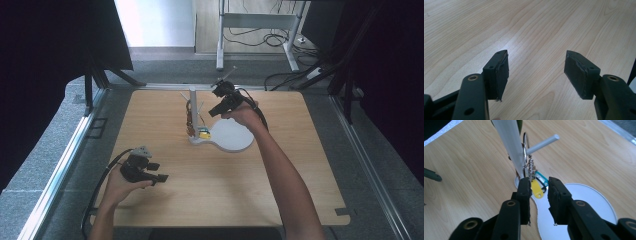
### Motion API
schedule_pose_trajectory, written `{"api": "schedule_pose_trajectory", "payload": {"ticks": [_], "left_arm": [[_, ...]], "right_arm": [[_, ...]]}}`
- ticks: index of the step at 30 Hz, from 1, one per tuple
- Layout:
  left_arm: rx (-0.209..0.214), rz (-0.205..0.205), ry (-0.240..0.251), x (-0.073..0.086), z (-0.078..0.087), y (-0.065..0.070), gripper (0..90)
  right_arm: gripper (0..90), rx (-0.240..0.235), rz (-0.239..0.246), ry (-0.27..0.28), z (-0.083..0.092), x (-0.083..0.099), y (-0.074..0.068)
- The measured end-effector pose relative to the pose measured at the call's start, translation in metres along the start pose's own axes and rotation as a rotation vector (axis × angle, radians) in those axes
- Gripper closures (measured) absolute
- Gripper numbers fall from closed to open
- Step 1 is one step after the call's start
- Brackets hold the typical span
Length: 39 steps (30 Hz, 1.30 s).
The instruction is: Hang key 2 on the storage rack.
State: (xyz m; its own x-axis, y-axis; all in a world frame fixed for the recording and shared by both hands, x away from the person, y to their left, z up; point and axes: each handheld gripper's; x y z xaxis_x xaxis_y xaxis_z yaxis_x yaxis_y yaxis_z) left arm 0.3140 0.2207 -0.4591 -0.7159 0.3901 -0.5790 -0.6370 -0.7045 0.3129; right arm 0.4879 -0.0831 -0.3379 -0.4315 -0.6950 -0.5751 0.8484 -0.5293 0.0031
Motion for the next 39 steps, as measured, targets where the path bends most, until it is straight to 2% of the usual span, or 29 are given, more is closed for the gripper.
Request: {"api": "schedule_pose_trajectory", "payload": {"ticks": [5, 8, 10, 17, 26, 29, 30, 33, 35, 36, 39], "left_arm": [[-0.002, -0.006, 0.002, 0.000, 0.002, 0.001, 37.1], [-0.008, -0.006, 0.001, -0.001, 0.002, 0.000, 37.1], [-0.013, -0.004, -0.004, -0.001, 0.000, -0.001, 37.1], [-0.022, -0.018, -0.012, -0.001, 0.000, -0.001, 37.1], [-0.029, -0.013, -0.005, 0.004, 0.003, 0.003, 37.1], [-0.030, -0.006, -0.006, 0.005, 0.002, 0.004, 37.0], [-0.033, -0.011, -0.011, 0.005, 0.002, 0.003, 37.0], [-0.037, -0.003, -0.012, 0.007, 0.002, 0.003, 37.0], [-0.042, -0.006, -0.014, 0.007, 0.002, 0.003, 37.0], [-0.040, -0.004, -0.015, 0.008, 0.001, 0.003, 37.0], [-0.044, -0.001, -0.023, 0.008, 0.000, 0.003, 37.0]], "right_arm": [[61.3, 0.022, -0.007, 0.029, 0.011, 0.016, -0.001], [56.6, 0.015, -0.001, 0.044, 0.016, 0.026, -0.003], [54.7, 0.002, 0.007, 0.055, 0.020, 0.034, -0.004], [51.8, 0.014, 0.004, 0.103, 0.030, 0.064, -0.005], [51.1, 0.009, -0.021, 0.129, 0.027, 0.112, -0.015], [50.7, 0.032, -0.020, 0.122, 0.025, 0.128, -0.020], [50.6, 0.026, -0.020, 0.123, 0.025, 0.132, -0.022], [50.4, 0.025, -0.016, 0.139, 0.023, 0.151, -0.029], [50.4, 0.019, -0.017, 0.144, 0.022, 0.155, -0.030], [50.5, 0.018, -0.022, 0.160, 0.022, 0.169, -0.033], [50.7, 0.007, -0.044, 0.185, 0.021, 0.184, -0.036]]}}
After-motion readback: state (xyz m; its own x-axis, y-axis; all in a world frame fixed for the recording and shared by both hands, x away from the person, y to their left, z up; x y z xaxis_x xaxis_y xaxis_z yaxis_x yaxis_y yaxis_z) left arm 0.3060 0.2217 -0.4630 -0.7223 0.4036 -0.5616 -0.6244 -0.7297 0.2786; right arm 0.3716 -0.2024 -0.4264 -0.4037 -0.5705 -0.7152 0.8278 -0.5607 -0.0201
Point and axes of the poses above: each handheld gripper's, and its own axes: z roughly backward along the jaws, x roughly out of its underside, y roughly to its right, and after that the axes turned 8 degrees about z, right-handed
